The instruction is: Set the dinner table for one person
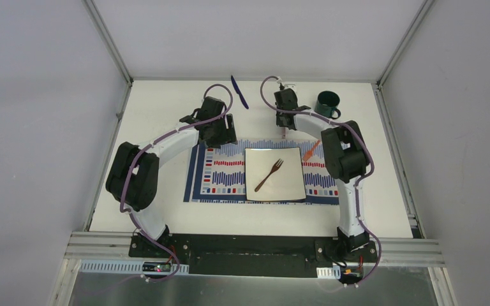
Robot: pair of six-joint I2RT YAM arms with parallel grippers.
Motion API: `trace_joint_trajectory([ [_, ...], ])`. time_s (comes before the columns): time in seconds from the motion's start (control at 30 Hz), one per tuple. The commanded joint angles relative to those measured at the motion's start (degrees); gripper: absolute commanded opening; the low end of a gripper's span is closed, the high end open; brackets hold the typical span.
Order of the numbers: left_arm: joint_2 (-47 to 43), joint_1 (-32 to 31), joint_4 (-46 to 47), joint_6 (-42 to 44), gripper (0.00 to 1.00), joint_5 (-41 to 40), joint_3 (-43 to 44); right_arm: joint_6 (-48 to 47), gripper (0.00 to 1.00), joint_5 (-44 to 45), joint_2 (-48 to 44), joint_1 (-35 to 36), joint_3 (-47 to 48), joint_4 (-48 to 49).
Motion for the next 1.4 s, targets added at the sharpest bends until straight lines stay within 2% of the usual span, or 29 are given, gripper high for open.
trace_joint_trajectory([
  [0.0, -3.1, 0.5, 1.7, -0.6, 0.69, 0.6, -0.4, 0.2, 0.09, 2.5, -7.7, -0.3, -2.6, 0.3],
  [0.47, -2.8, 0.4, 2.0, -0.8, 0.68, 1.3, 0.0, -1.6, 0.09, 5.4, -16.0, -0.9, -7.8, -1.6],
  [0.9, -2.8, -0.4, 3.6, -2.1, 0.67, 2.8, -0.4, 4.6, 0.08, 8.0, -31.6, -0.9, -27.0, -5.4],
  [1.03, -2.3, -0.9, 4.0, -2.4, 0.67, 2.8, -0.2, 4.8, 0.09, 8.6, -34.7, -1.0, -29.8, -5.3],
  [1.07, -2.1, -1.0, 4.1, -2.4, 0.67, 3.0, -0.1, 4.8, 0.11, 8.0, -34.7, -1.0, -29.6, -5.3],
  [1.27, -2.3, -1.3, 4.3, -2.3, 0.67, 2.7, -0.2, 4.7, 0.39, 1.9, -30.0, -0.8, -27.2, -1.3],
  [1.37, -2.1, -1.3, 4.3, -2.1, 0.67, 2.6, -0.1, 4.0, 0.42, -2.1, -26.8, -0.8, -25.7, 5.1],
])
